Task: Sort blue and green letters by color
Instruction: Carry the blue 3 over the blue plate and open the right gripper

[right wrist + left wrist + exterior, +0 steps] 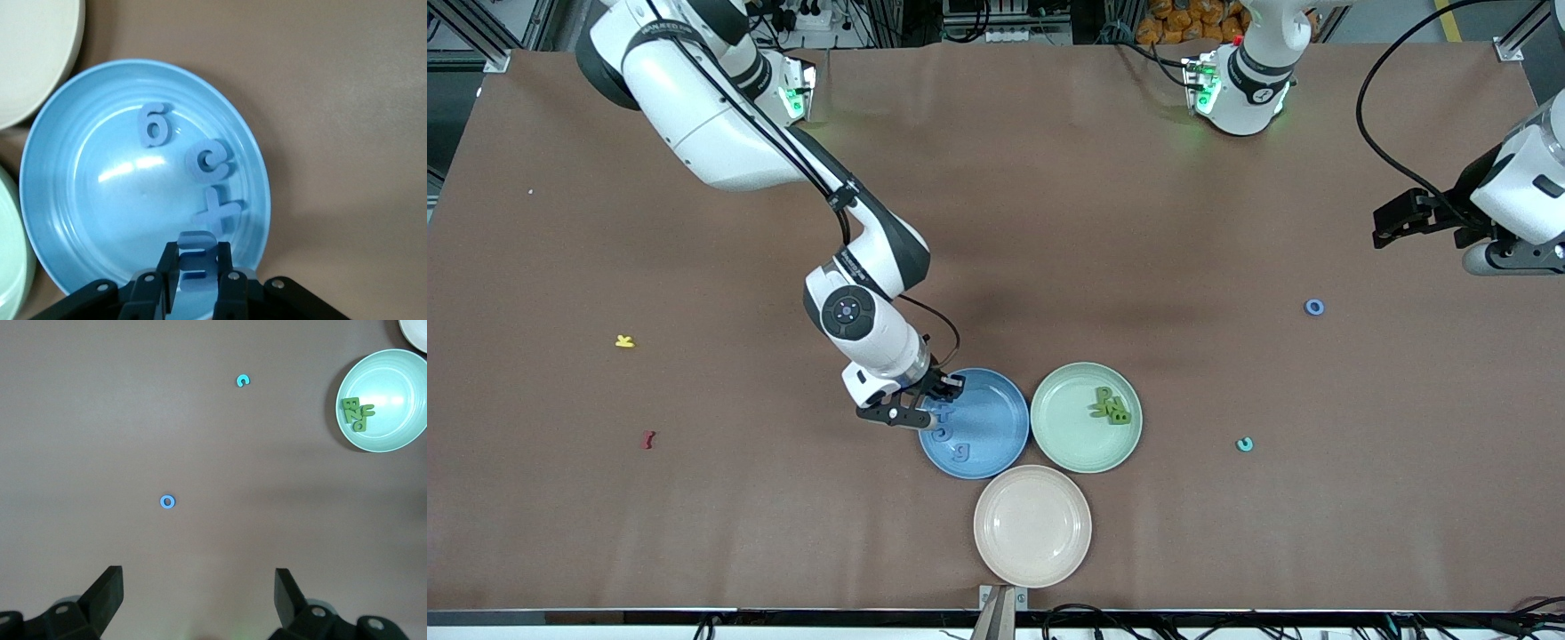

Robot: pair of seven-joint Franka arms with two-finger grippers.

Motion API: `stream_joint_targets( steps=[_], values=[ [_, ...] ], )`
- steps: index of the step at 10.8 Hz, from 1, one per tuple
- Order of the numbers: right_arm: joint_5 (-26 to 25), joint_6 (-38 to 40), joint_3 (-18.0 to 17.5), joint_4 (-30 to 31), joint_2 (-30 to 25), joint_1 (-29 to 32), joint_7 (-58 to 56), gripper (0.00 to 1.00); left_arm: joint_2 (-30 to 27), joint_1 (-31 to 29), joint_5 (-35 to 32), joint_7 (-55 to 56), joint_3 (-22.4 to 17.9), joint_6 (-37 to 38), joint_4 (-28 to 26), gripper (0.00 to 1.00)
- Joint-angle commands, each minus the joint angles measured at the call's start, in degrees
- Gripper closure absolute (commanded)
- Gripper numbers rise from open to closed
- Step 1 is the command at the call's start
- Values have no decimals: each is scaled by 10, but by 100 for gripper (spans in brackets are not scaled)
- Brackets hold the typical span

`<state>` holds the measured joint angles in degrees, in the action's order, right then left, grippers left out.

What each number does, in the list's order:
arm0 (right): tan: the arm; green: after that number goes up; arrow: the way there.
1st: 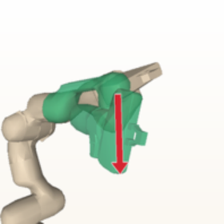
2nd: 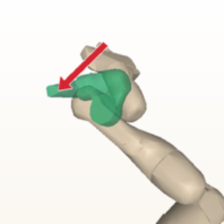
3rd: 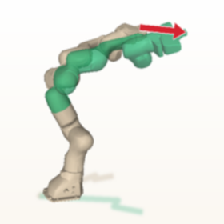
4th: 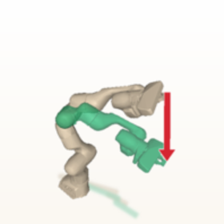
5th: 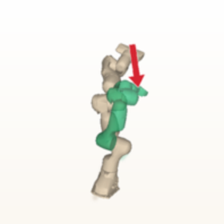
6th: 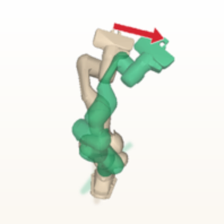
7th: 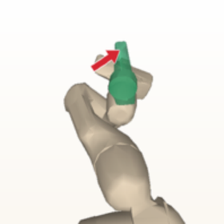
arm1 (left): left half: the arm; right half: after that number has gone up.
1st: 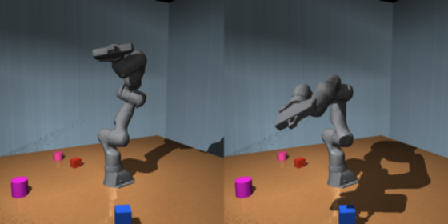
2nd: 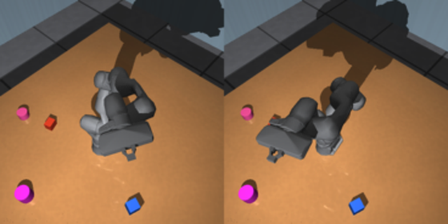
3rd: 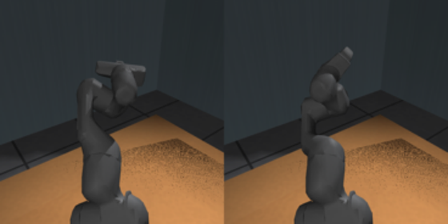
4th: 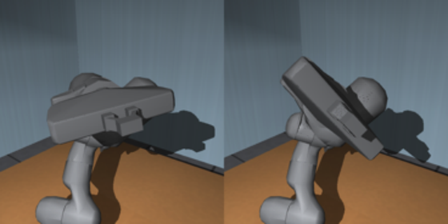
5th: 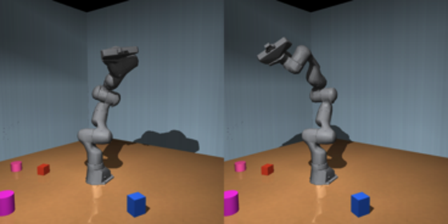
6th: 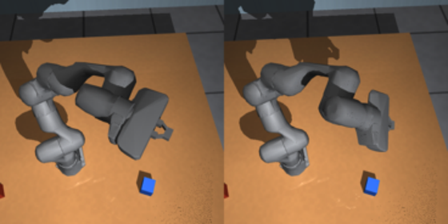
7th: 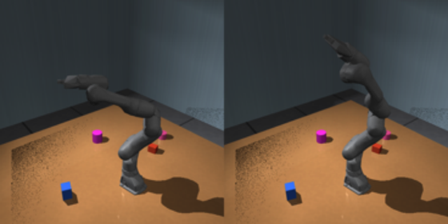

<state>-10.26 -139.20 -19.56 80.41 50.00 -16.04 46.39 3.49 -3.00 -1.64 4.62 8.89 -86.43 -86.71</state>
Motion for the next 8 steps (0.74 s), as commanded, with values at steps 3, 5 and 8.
stream_joint_targets(
  steps=[3, 5, 8],
  values=[
    [-17, 14, 23, -35, 11, -3, 1, 0, 4, -3, 12, -5, 2, 2, 11, 0],
    [-27, 58, 31, -35, -2, -1, -35, 0, 4, -4, 12, -5, 2, 2, 11, 0],
    [-27, 97, 36, -8, -44, 28, -63, 0, 4, -3, 13, -4, 2, 2, 11, 0]
  ],
)
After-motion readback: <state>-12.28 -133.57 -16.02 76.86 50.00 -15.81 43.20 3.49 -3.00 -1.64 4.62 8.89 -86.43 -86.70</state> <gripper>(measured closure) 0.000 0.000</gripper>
